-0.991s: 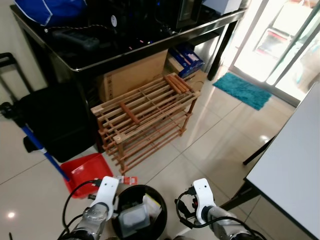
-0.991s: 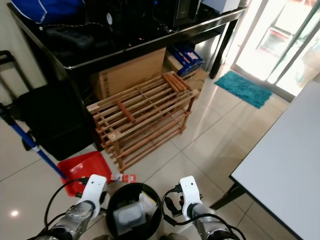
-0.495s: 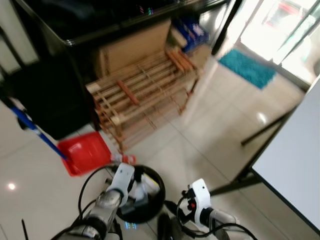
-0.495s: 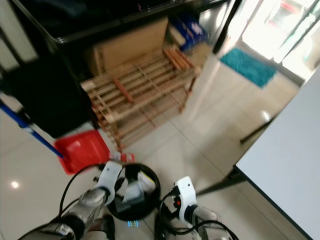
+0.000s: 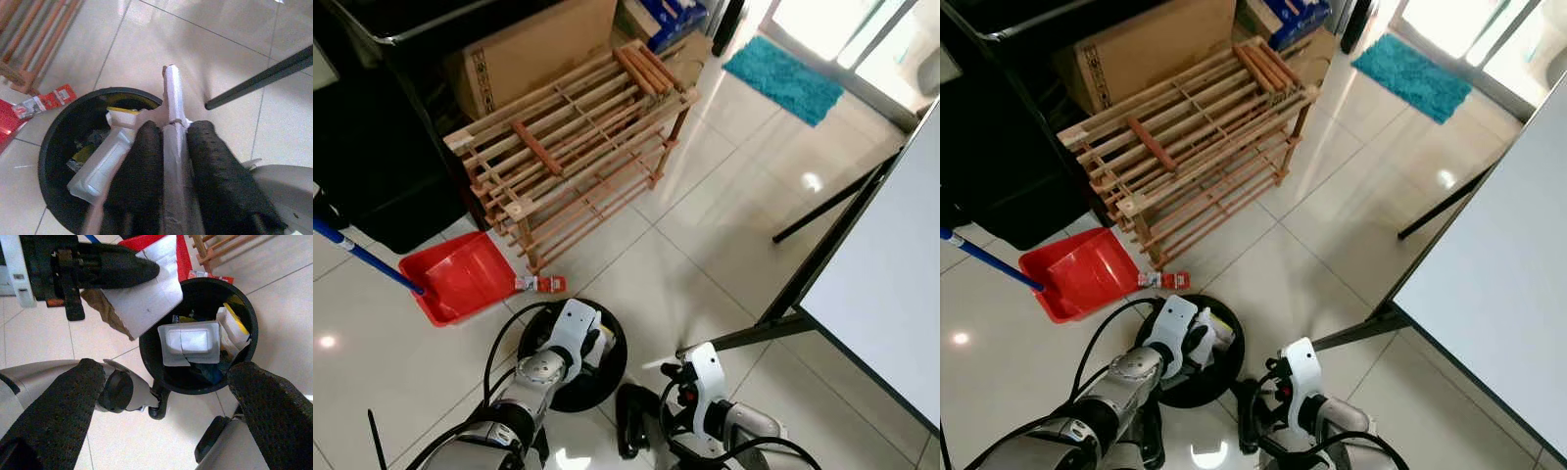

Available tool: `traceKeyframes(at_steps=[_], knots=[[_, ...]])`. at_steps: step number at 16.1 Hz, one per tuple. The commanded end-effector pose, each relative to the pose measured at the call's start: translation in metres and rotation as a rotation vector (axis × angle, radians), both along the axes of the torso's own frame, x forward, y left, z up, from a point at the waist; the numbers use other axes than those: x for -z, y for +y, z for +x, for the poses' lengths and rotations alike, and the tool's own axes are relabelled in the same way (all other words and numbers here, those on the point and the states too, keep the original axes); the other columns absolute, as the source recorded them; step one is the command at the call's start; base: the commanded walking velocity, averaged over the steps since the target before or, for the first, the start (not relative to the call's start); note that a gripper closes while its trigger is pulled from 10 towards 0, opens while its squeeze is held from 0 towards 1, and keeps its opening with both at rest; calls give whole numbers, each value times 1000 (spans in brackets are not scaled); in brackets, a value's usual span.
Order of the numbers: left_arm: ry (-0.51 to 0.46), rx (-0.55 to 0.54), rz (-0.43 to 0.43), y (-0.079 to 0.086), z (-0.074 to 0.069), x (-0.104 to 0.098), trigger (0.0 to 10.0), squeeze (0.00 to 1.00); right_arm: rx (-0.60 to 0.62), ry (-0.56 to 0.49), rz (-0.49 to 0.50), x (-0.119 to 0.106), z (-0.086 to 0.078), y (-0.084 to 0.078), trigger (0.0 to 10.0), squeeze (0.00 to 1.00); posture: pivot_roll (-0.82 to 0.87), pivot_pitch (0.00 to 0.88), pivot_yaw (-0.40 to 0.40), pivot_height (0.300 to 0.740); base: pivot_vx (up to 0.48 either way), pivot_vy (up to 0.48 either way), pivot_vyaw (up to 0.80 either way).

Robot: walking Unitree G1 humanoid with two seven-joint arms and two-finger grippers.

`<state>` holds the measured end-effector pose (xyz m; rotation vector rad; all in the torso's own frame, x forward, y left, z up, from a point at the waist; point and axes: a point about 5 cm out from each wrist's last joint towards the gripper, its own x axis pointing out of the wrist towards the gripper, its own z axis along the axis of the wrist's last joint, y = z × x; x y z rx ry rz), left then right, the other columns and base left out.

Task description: Picking trash to rubbish bin

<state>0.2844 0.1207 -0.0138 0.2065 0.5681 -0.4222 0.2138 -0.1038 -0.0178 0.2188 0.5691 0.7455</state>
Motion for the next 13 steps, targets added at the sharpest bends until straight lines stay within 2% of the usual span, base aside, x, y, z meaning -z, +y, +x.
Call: traceKeyframes(at_steps=[1, 6, 9, 10, 11, 13], knots=[[29, 42, 2, -5, -9, 7, 10000, 1000, 10, 39, 1, 4, -9, -4, 10000, 0, -244, 374, -160, 740, 0, 0, 0], [30, 41, 13, -1, -9, 7, 10000, 1000, 21, 62, 3, 3, -15, -4, 10000, 0, -233, 381, -158, 740, 0, 0, 0], [35, 28, 15, 2, -8, 7, 10000, 1000, 31, 72, -3, 3, -12, -3, 10000, 0, -217, 369, -149, 740, 0, 0, 0], [36, 14, 25, 5, -8, 8, 10000, 0, 37, 72, -11, 4, -9, -2, 10000, 0, -204, 358, -143, 740, 0, 0, 0], [37, 3, 33, 8, -9, 9, 10000, 0, 52, 67, -21, 5, -7, -3, 10000, 0, -198, 351, -141, 740, 0, 0, 0], [43, -99, 38, 26, -16, 15, 10000, 0, 185, 25, -131, 10, 9, -14, 10000, 0, -161, 312, -123, 740, 0, 0, 0]])
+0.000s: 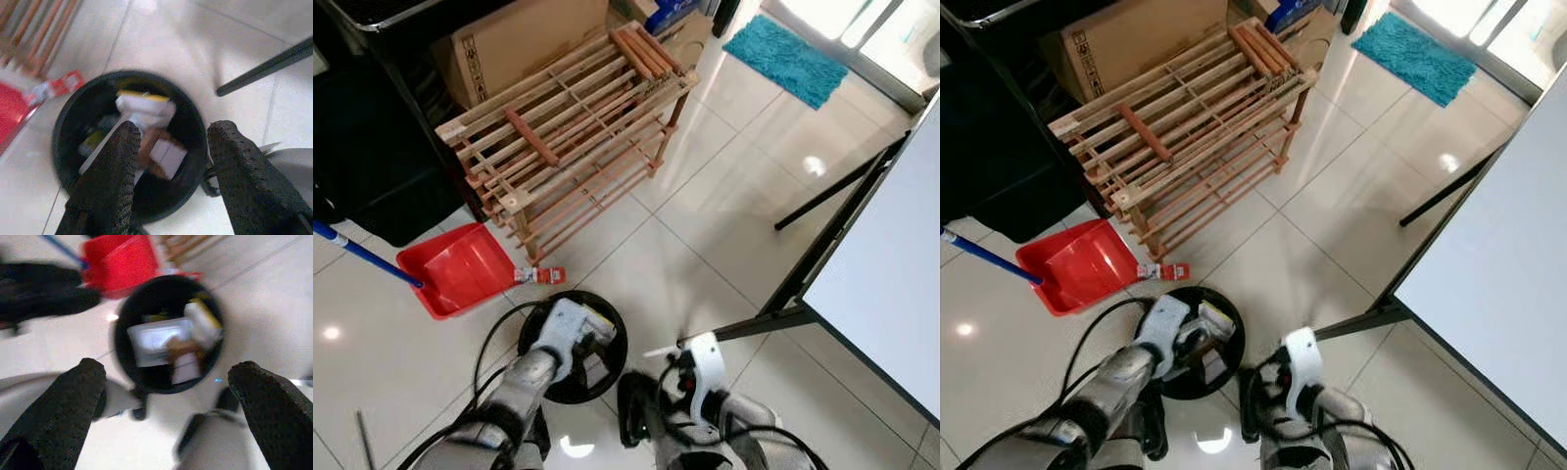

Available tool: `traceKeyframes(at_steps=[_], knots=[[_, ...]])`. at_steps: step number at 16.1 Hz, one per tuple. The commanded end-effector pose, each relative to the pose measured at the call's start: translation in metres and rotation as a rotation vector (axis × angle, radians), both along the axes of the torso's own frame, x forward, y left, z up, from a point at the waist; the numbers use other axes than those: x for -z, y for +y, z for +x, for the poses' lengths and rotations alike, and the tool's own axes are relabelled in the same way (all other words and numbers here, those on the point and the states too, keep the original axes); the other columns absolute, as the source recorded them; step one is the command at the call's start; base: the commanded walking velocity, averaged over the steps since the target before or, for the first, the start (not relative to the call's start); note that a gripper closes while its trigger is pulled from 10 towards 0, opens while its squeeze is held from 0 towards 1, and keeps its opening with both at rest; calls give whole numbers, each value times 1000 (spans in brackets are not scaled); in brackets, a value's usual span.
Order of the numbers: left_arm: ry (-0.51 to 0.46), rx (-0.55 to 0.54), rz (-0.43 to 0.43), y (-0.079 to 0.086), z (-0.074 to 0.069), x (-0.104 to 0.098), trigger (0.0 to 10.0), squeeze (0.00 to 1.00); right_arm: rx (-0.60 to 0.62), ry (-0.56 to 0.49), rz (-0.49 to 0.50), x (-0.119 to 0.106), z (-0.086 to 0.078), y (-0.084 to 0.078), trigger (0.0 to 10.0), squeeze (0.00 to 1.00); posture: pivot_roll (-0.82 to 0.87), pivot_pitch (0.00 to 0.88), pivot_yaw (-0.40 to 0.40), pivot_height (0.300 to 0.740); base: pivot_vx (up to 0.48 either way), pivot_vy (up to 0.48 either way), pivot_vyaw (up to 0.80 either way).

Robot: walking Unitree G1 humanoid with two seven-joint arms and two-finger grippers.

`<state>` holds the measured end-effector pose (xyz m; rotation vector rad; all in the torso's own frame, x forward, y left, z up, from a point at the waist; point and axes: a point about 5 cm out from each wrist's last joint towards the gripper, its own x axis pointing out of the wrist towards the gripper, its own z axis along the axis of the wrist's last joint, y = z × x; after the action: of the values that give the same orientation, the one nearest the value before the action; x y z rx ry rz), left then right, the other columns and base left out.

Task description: Picking trash to rubbish bin

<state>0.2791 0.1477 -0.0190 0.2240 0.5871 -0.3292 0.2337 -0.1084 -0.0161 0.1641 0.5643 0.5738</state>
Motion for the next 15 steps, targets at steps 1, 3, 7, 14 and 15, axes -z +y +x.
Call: traceKeyframes(at_steps=[1, 3, 7, 14, 15], knots=[[34, -69, 4, 9, -14, 12, 10000, 0, 103, 29, -77, 12, -4, -17, 10000, 0, -148, 296, -117, 740, 0, 0, 0], [27, -165, 39, 27, -23, 17, 10000, 0, 230, 5, -147, 13, 8, -32, 10000, 0, -117, 260, -103, 740, 0, 0, 0], [23, -282, 51, 45, -36, 23, 10000, 0, 338, 10, -253, 19, 14, -46, 10000, 0, -67, 175, -89, 740, 0, 0, 0], [20, -406, 77, 56, -35, 22, 10000, 0, 397, 89, -294, 33, 4, -50, 10000, 0, -30, 40, -99, 740, 0, 0, 0], [17, -412, 80, 56, -34, 21, 10000, 0, 395, 85, -295, 33, 5, -50, 10000, 0, -29, 31, -103, 740, 0, 0, 0]])
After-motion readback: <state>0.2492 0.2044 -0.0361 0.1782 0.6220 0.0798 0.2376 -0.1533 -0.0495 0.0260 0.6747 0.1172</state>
